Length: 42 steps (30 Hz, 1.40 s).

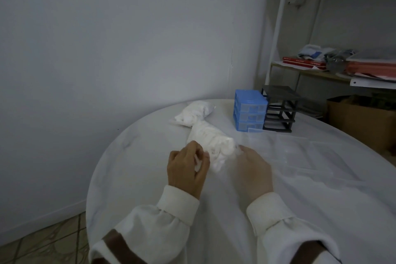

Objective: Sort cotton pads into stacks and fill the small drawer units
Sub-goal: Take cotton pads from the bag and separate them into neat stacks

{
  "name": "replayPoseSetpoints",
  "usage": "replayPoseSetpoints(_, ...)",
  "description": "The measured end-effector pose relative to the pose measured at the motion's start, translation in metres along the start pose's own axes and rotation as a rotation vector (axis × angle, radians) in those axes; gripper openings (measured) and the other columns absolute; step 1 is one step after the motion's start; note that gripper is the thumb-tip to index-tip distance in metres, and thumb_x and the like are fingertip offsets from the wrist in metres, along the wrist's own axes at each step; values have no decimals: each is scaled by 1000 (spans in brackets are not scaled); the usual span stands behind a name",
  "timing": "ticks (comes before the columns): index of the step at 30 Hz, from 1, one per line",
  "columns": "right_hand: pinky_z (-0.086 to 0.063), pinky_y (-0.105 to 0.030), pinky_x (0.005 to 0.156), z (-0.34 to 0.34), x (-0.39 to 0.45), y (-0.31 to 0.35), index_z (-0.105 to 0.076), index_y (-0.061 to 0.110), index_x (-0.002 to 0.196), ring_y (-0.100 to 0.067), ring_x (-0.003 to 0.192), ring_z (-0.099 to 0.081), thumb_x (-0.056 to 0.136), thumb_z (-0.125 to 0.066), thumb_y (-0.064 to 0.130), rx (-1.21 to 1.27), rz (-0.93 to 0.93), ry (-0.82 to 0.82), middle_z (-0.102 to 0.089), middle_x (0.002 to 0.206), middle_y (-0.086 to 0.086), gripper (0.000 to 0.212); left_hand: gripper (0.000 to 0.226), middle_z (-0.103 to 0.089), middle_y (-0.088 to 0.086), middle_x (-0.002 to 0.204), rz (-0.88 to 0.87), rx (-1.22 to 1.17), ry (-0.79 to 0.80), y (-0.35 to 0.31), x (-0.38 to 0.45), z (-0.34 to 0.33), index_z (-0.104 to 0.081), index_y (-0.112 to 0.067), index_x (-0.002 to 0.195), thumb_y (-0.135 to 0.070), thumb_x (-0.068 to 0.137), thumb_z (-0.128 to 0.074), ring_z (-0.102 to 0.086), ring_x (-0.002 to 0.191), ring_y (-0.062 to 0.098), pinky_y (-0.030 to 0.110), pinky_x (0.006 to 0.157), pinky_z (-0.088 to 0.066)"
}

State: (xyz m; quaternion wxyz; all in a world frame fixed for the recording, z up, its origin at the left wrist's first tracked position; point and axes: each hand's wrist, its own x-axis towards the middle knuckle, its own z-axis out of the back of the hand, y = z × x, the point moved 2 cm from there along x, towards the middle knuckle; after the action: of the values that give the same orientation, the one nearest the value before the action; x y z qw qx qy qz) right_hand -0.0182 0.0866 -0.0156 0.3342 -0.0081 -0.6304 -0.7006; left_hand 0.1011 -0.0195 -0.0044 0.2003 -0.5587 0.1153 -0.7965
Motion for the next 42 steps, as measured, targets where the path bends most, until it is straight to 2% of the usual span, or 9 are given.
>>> replayPoseSetpoints(3,-54,-16,66,0,0,8,-58,-5,75,-16,80,-59,94,-43,-2,264,-139,92,-63,86,-10,24,43,-60,0,108,5,-110,148,2,-2,-10,-48,-20,111,-55,86,-44,-51,98,12,20,82,-30)
replayPoseSetpoints(8,-52,-17,66,7,6,13,-46,5,60,-16,76,-60,91,-39,-2,414,-209,109,-58,70,-7,32,99,-16,-5,153,-70,-192,375,5,-6,-18,-11,-37,142,-88,63,-39,-7,143,9,40,114,-1)
replayPoseSetpoints(11,-52,-18,62,12,11,11,-53,4,72,-17,69,-58,93,-39,4,504,-324,86,-56,72,-13,25,109,-9,-4,156,-123,-117,441,3,-5,-19,-3,-42,142,-86,54,-49,3,144,12,43,111,8)
replayPoseSetpoints(13,-51,-14,57,13,12,8,-56,2,77,-15,67,-59,94,-40,3,478,-349,92,-59,73,-10,23,96,-29,1,151,-162,-23,370,7,-4,-20,-9,-38,142,-71,64,-54,-13,141,18,52,111,-8)
replayPoseSetpoints(15,-48,-9,58,14,12,5,-54,5,78,-15,72,-57,92,-48,1,313,-259,41,-58,76,-5,16,85,-47,4,141,-195,57,286,14,-4,-23,-21,-31,141,-50,68,-63,-28,133,20,53,108,-28)
replayPoseSetpoints(20,-44,-12,57,26,13,10,-55,14,72,-12,66,-51,75,-61,-15,117,-35,-99,-57,72,0,30,82,-47,4,139,-125,7,312,22,-8,-29,-29,-26,131,-19,61,-69,-22,135,16,49,115,-17)
replayPoseSetpoints(28,-46,-18,80,13,8,3,-52,12,99,-15,92,-59,76,-74,11,92,-172,75,-63,97,1,31,57,-58,5,129,-206,84,270,26,-10,-33,-41,-24,127,-41,74,-50,-34,128,15,58,107,-12)
replayPoseSetpoints(35,-35,5,62,14,10,3,-58,4,110,-17,96,-49,81,-69,10,-106,-102,106,-47,105,-5,31,54,-58,6,129,-227,-32,281,18,-9,-31,-42,-26,127,-42,77,-52,-35,127,15,60,101,-12)
replayPoseSetpoints(42,-44,-8,69,11,10,2,-53,13,113,-17,97,-56,75,-76,12,-12,-90,161,-57,107,0,45,52,-58,3,128,-201,-78,284,20,-9,-30,-43,-29,125,-43,76,-54,-37,126,14,58,103,-14)
